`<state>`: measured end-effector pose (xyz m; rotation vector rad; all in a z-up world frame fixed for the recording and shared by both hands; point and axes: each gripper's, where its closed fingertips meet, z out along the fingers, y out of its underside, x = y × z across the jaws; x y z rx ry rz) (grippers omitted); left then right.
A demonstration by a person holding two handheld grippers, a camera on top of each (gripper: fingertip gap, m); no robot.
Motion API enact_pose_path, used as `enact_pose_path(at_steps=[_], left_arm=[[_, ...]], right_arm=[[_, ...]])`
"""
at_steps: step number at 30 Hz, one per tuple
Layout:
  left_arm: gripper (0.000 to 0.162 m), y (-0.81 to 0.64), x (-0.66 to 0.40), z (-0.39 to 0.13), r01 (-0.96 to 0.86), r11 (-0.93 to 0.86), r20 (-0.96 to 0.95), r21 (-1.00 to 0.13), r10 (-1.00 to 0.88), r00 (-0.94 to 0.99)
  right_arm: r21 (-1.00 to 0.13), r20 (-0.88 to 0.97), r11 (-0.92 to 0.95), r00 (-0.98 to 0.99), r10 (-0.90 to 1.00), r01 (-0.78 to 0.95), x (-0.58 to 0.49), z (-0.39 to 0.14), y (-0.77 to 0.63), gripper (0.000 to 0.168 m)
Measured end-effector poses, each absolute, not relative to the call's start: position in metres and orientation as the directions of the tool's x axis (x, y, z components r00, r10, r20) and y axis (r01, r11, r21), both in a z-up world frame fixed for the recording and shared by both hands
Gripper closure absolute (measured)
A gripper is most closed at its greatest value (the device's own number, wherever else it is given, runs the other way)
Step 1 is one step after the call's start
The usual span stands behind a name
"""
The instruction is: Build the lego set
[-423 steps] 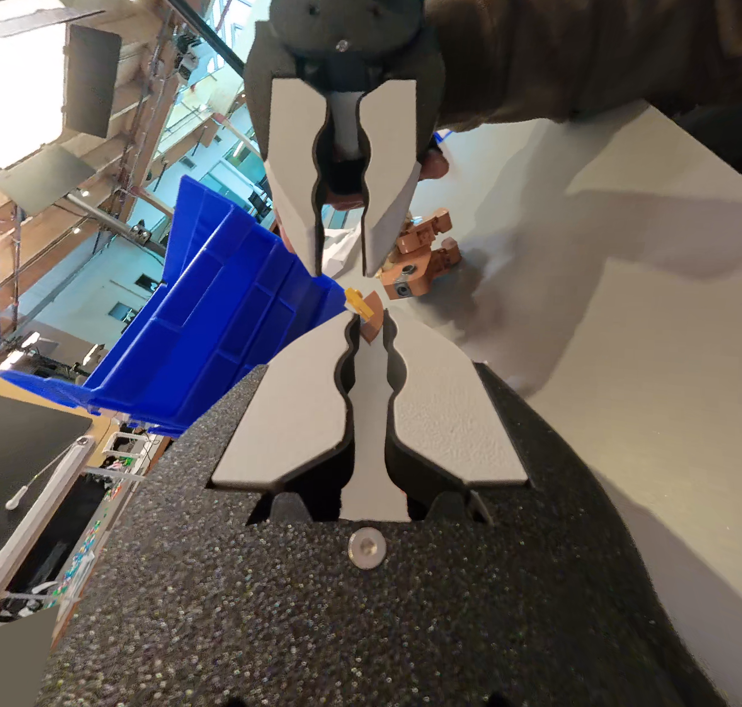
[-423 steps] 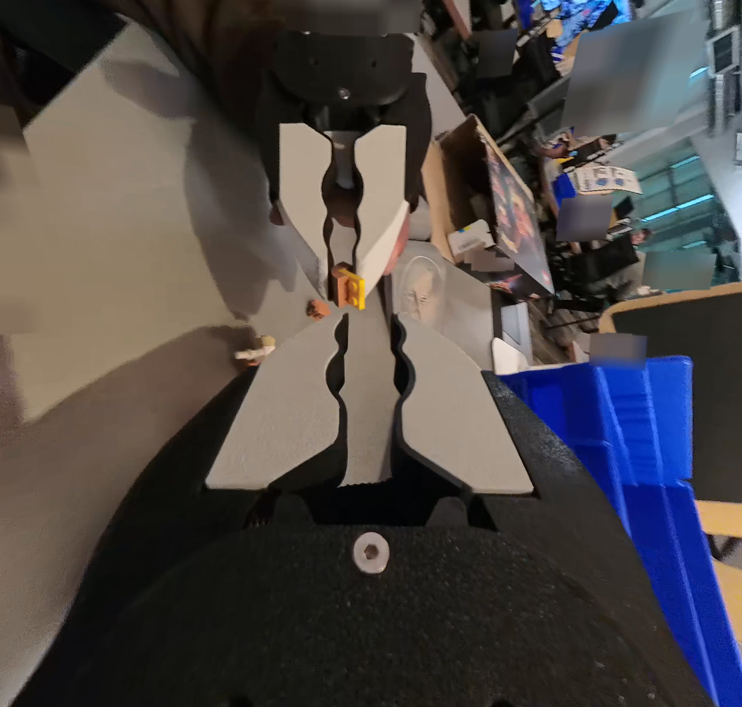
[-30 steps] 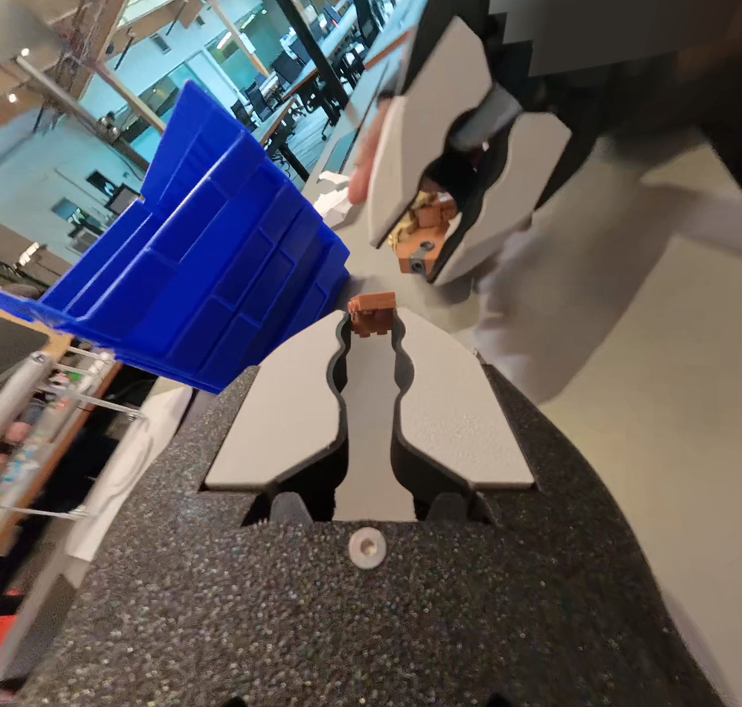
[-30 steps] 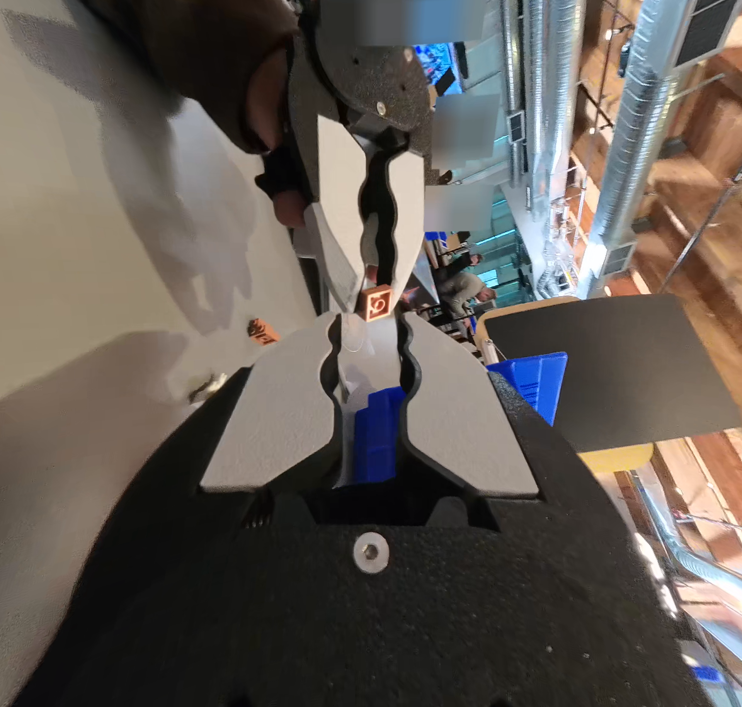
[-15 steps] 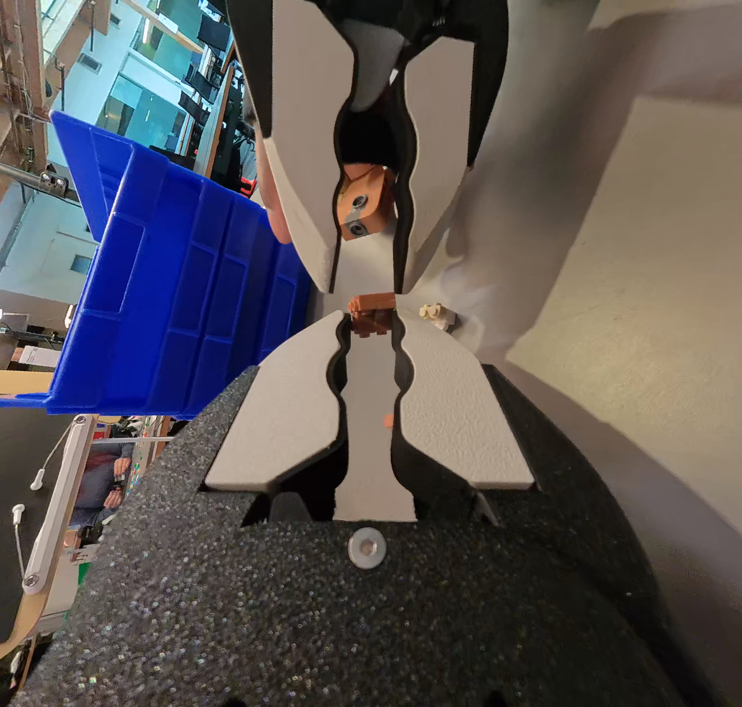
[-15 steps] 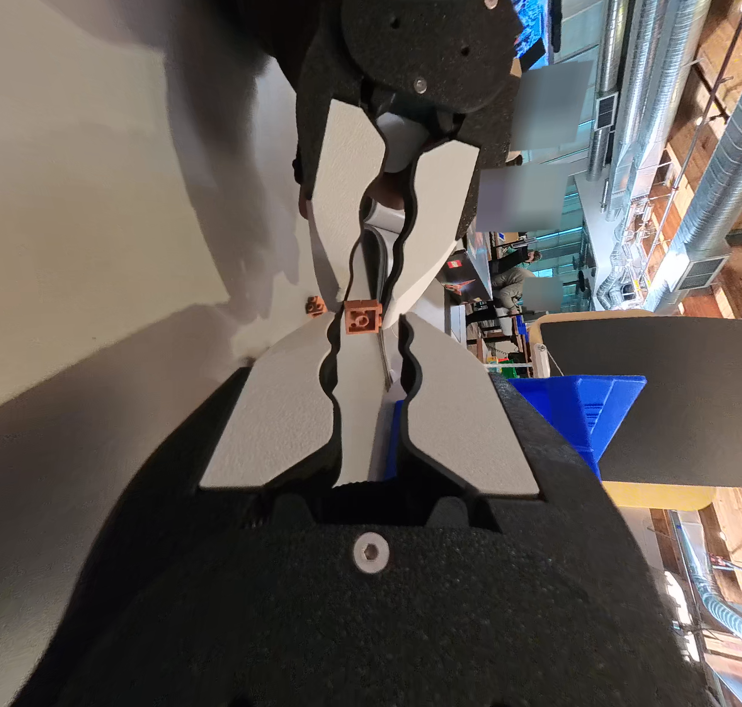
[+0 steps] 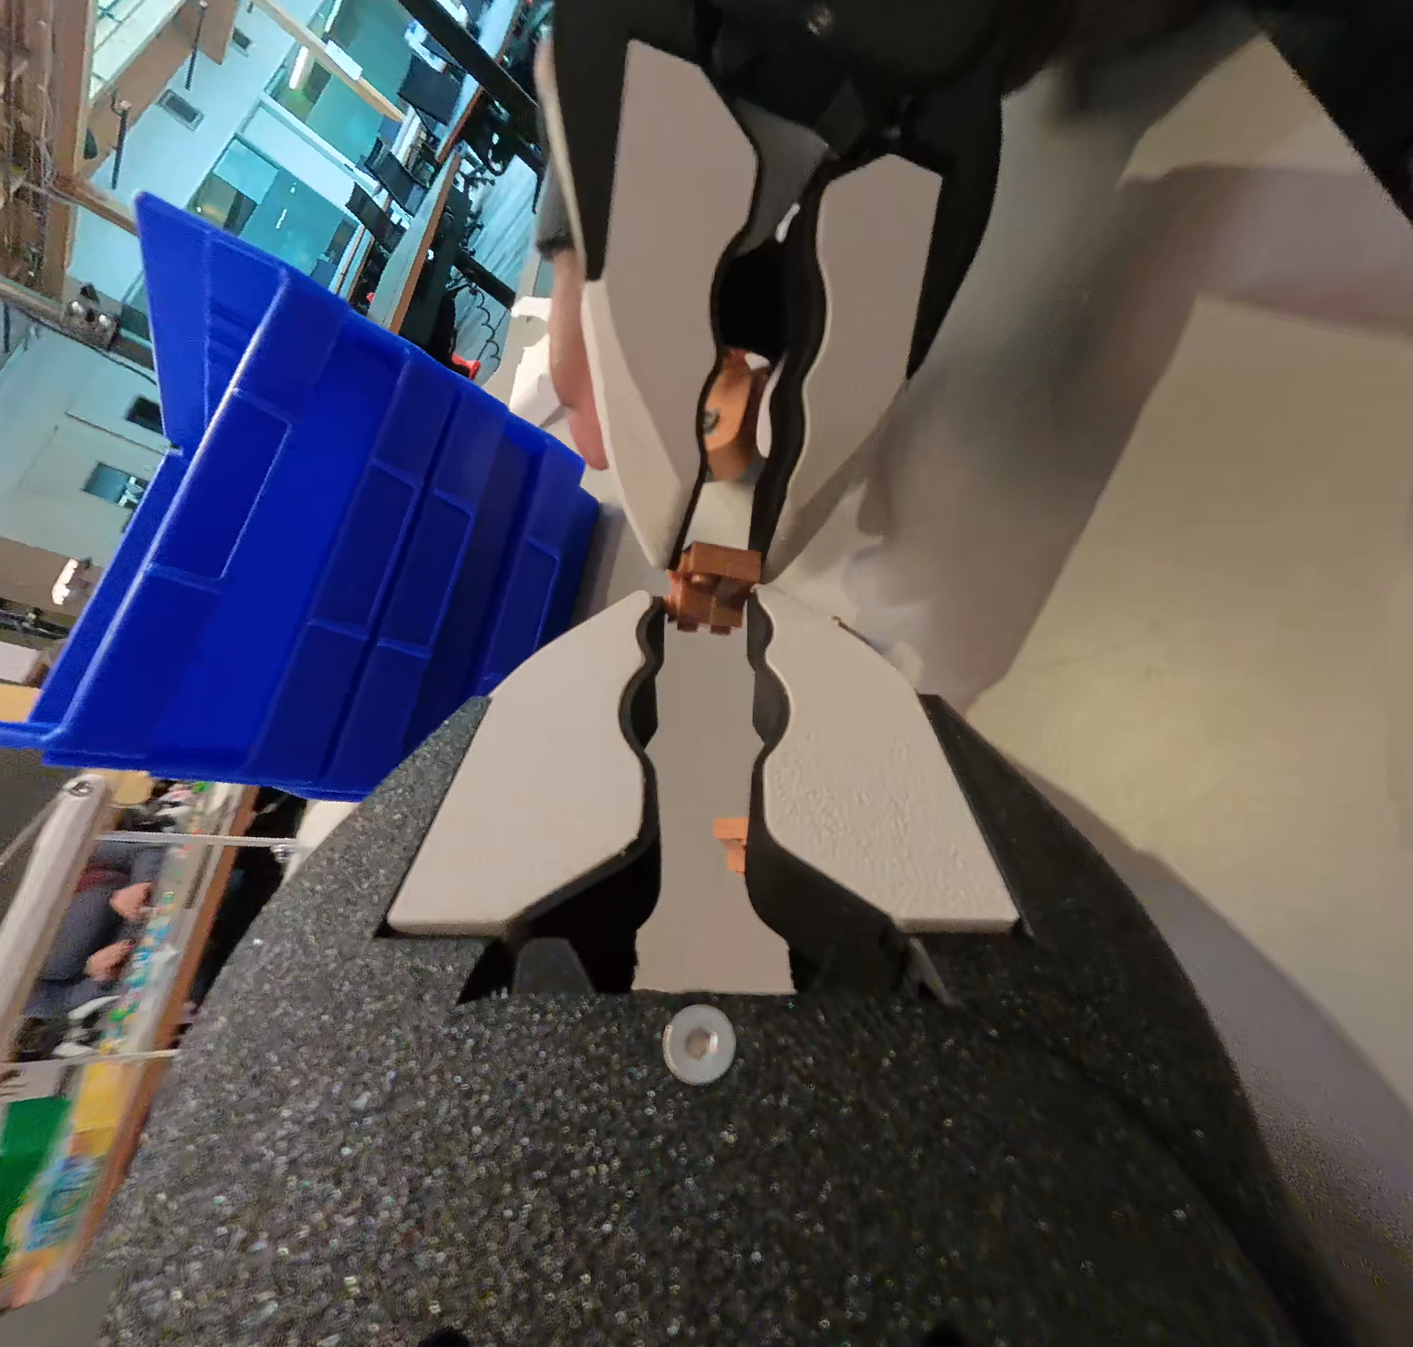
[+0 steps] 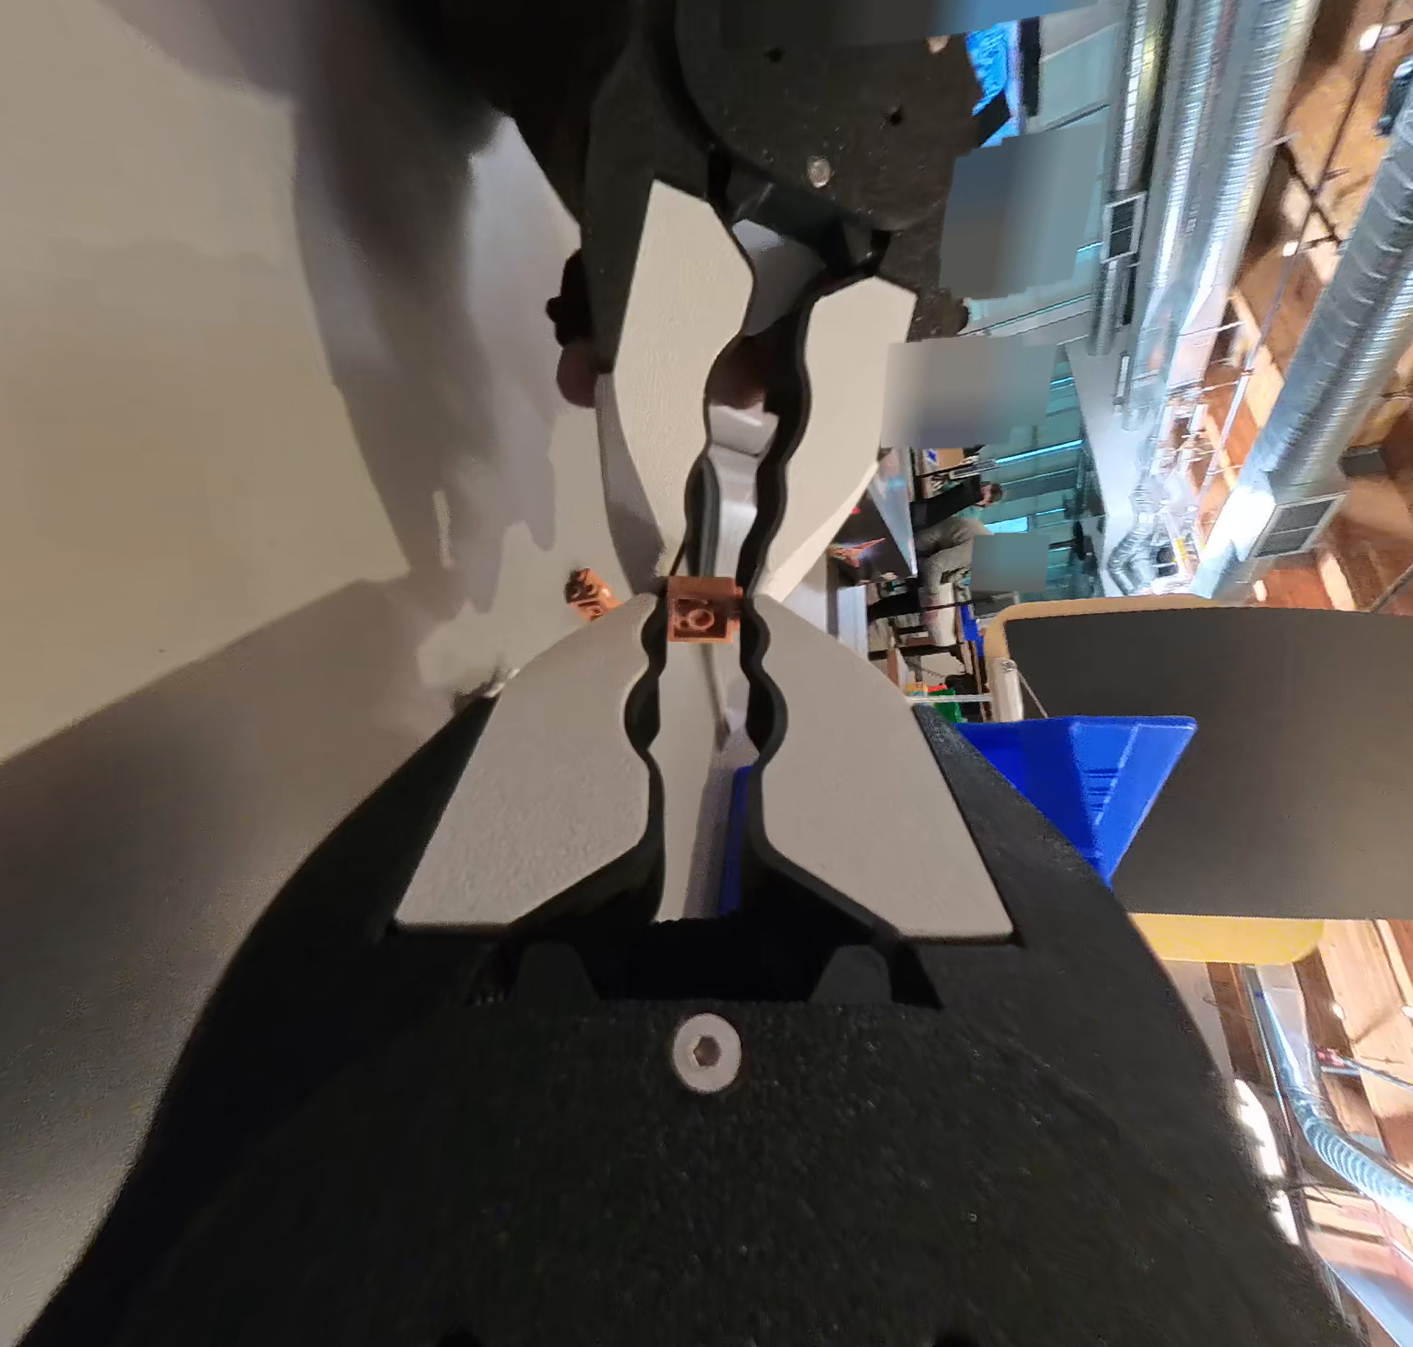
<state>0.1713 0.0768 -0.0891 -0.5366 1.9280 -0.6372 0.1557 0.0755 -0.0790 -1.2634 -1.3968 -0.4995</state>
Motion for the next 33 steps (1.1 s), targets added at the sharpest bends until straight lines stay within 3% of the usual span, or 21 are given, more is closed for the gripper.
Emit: enact_pose_path(at_steps=[6,12,19,28,33], left_arm=[[0.141,0.076,0.168,-0.070,-0.062,0.620,-0.546,-0.782,-0.729,-0.412],[0.139,0.069,0.159,-0.047,-0.053,0.307,-0.237,-0.950,-0.823,-0.517],[0.141,0.063,0.155,-0.036,-0.094,0.041,0.025,-0.995,-0.792,-0.610],[0.151,0.054,0.148,-0.031,-0.106,-0.063,0.119,-0.992,-0.721,-0.683],[0.153,0.064,0.156,-0.028,-0.015,0.059,-0.039,-0.998,-0.811,-0.583]], right_arm=[[-0.386,0.909,0.389,0.275,0.312,0.836,0.153,-0.055,0.073,0.150],[-0.361,0.931,0.441,0.288,0.225,0.822,0.151,-0.039,0.070,0.150],[-0.323,0.946,0.490,0.272,0.174,0.810,0.144,-0.034,0.065,0.151],[-0.328,0.944,0.533,0.283,0.168,0.780,0.140,-0.029,0.059,0.151],[-0.405,0.914,0.460,0.350,0.203,0.790,0.150,-0.028,0.069,0.149]])
